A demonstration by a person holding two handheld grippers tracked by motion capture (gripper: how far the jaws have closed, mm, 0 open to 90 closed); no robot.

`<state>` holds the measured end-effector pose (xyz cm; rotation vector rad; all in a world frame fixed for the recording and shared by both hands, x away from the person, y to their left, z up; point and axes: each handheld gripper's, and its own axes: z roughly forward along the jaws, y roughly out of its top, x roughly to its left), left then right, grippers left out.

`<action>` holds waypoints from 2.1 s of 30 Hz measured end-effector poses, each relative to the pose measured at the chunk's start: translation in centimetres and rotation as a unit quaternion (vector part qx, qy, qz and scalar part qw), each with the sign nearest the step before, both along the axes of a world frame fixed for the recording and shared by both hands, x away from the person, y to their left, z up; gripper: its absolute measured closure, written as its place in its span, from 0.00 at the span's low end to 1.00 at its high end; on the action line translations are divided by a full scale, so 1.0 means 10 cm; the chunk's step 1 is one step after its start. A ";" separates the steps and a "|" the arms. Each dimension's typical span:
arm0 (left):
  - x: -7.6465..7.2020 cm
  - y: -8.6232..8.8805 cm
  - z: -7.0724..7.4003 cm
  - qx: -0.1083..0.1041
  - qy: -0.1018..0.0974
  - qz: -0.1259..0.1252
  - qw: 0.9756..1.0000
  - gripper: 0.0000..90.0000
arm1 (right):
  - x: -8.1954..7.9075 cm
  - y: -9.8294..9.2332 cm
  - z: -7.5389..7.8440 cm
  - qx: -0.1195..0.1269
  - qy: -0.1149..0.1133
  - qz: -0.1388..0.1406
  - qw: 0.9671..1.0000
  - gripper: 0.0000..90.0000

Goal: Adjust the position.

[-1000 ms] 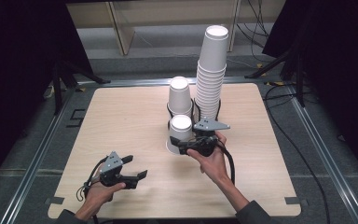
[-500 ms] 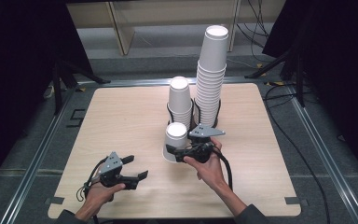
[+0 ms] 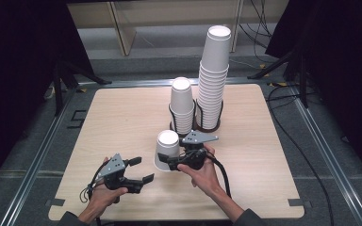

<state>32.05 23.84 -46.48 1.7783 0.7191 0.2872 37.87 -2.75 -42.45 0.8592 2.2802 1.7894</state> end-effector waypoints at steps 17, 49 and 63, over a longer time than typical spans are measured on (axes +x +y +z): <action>-0.02 -0.08 0.01 0.001 -0.023 -0.004 1.000 0.12 | -0.13 0.32 -0.01 0.002 -0.009 0.030 1.000 0.20; -0.02 -0.09 0.04 -0.006 -0.025 -0.011 1.000 0.09 | -0.22 0.48 -0.03 0.028 0.012 0.074 0.997 0.19; -0.05 -0.10 0.08 0.032 -0.060 -0.031 0.997 0.12 | -0.14 0.39 0.16 -0.019 0.003 0.106 0.994 0.17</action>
